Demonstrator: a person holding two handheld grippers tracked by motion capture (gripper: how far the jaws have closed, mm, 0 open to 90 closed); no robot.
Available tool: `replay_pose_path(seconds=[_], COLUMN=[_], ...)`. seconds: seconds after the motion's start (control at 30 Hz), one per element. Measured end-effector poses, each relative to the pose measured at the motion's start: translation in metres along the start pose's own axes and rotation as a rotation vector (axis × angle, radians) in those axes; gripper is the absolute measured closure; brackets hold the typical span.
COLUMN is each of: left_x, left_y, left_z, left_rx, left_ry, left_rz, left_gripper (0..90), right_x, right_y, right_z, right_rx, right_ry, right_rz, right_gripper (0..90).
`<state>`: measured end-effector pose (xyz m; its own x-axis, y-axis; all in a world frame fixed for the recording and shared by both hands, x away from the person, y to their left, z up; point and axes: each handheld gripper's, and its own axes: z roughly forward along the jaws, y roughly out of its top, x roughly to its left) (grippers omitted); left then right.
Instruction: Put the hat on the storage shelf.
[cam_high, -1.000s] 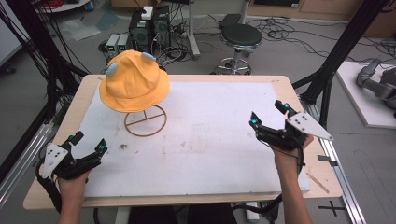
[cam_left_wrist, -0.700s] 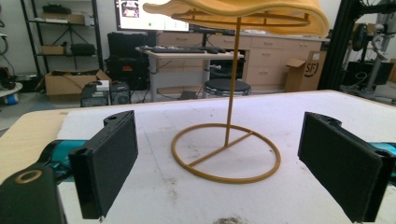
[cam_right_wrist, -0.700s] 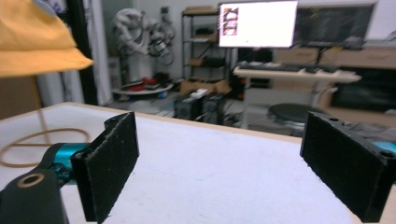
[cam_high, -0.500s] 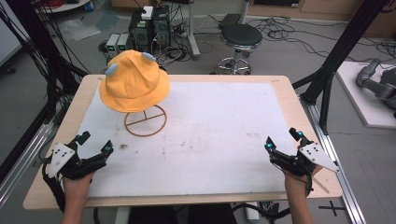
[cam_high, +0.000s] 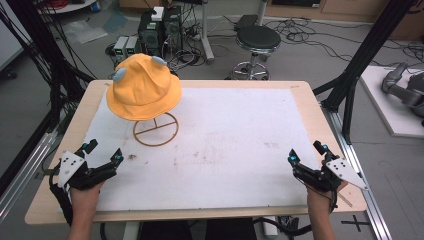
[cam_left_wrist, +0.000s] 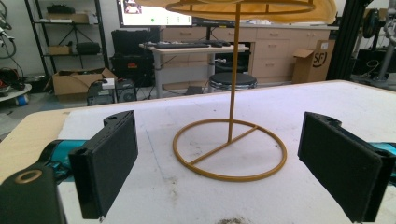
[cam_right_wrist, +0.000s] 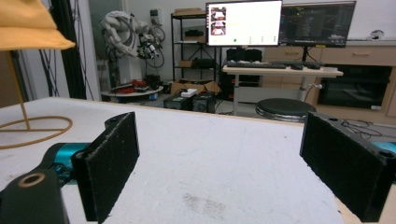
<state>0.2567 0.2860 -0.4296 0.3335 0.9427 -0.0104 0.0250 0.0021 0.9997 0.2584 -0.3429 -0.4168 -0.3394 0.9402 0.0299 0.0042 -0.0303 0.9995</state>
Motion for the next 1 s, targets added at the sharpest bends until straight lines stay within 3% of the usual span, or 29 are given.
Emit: replay_pose_path(seconds=[0.1, 0.23, 0.63, 1.0], left_x=[0.000, 0.000, -0.005, -0.003], left_y=[0.002, 0.004, 0.002, 0.001], left_z=[0.001, 0.005, 0.013, 0.012], left_rx=[-0.016, -0.025, 0.000, -0.004], left_ry=[0.008, 0.003, -0.010, -0.007], left_rz=[-0.008, -0.024, -0.009, -0.018], left_gripper=[12.5, 12.5, 12.4, 12.5], right_x=[-0.003, -0.001, 0.004, 0.001], right_y=[0.001, 0.004, 0.001, 0.002], right_z=[-0.004, -0.010, -0.010, -0.010], right_rx=[-0.008, -0.010, 0.023, 0.012], right_ry=[-0.001, 0.009, 0.044, 0.013], right_rz=[0.011, -0.012, -0.031, -0.032], right_gripper=[11.6, 11.6, 11.6, 11.5])
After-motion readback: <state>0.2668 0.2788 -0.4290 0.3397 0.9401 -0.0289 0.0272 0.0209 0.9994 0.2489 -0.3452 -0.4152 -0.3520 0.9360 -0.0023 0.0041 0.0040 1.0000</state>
